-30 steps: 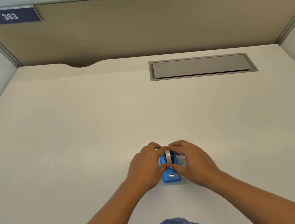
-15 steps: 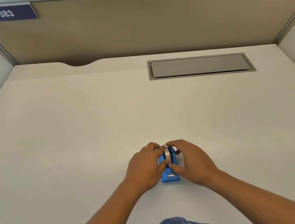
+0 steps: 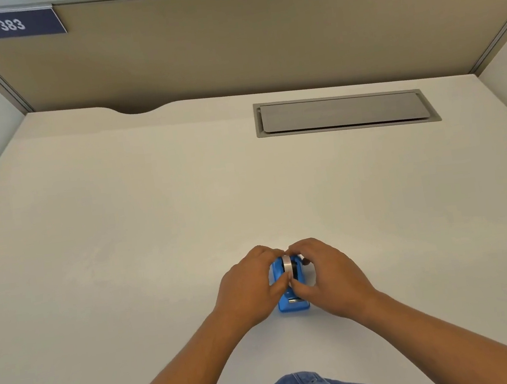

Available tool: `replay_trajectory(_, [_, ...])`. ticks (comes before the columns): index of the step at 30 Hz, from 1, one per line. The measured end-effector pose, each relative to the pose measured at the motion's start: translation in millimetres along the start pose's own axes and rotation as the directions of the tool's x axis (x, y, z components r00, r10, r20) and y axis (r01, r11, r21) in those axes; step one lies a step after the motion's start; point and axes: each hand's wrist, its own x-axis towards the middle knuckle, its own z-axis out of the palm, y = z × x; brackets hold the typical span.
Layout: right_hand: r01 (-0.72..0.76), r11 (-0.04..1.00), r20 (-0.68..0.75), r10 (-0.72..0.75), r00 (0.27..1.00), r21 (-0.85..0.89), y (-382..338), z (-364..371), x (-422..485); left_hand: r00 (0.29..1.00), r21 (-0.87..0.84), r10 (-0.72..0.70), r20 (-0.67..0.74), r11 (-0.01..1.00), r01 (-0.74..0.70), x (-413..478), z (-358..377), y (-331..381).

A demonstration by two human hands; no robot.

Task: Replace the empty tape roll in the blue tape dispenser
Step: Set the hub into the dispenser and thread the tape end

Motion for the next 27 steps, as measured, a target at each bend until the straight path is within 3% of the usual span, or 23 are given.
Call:
replay_trajectory(11, [-0.028,1.000,-0.004,0.028,1.000,0.002,0,1,0,1.000,0.005,0.014,0.025,1.000,-0.015,4,-10,-4])
replay_trajectory(17, [-0.026,1.000,-0.023,0.026,0.999,-0.016,0,0,0,0.982,0.159,0.190,0.018,0.969,-0.190,16,-32,2])
replay_trajectory(22, [-0.011,0.999,-0.028,0.010,1.000,-0.031,2,0,0,0.900,0.303,0.423,0.107,0.848,-0.435,22,-39,8])
replay_trajectory(27, [-0.026,1.000,-0.011,0.026,1.000,0.012,4,2,0,0.897,0.292,0.416,0.148,0.848,-0.441,23,-39,9])
